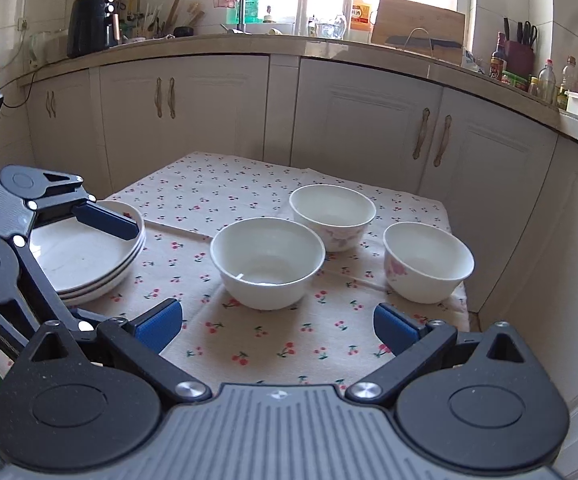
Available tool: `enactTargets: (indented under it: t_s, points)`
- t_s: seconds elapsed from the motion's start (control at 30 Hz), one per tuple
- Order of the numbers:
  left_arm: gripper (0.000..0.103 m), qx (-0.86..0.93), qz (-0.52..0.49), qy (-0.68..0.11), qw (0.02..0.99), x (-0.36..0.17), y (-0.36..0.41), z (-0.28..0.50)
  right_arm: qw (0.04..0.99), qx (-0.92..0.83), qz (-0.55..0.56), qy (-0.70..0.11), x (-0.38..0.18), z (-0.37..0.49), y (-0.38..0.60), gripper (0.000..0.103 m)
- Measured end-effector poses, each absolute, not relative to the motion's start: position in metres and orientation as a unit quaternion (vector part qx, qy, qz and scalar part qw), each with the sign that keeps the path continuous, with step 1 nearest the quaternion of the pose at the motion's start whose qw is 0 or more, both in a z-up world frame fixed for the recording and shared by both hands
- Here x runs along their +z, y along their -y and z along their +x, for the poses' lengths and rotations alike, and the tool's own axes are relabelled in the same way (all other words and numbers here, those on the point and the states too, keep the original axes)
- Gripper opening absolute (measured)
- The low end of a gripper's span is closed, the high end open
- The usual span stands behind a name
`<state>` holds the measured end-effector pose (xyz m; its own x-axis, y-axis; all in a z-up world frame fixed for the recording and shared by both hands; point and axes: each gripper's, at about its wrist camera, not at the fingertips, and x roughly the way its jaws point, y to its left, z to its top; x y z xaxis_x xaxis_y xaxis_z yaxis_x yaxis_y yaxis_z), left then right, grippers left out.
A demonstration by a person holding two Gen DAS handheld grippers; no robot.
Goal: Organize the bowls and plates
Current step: 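Move the right gripper to a white pink-patterned bowl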
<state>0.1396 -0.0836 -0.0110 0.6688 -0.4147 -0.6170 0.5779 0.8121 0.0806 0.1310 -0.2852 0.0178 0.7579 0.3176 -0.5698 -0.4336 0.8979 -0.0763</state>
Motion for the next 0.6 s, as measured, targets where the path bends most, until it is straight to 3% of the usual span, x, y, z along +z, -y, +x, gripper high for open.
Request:
enactTargets:
  t_s: [0.6]
  points:
    - [0.102,-0.204,0.045,-0.316,0.926,-0.047,0.088,0.183,0.908,0.243,-0.093,-0.329,0.013,0.22,0.278,0.103]
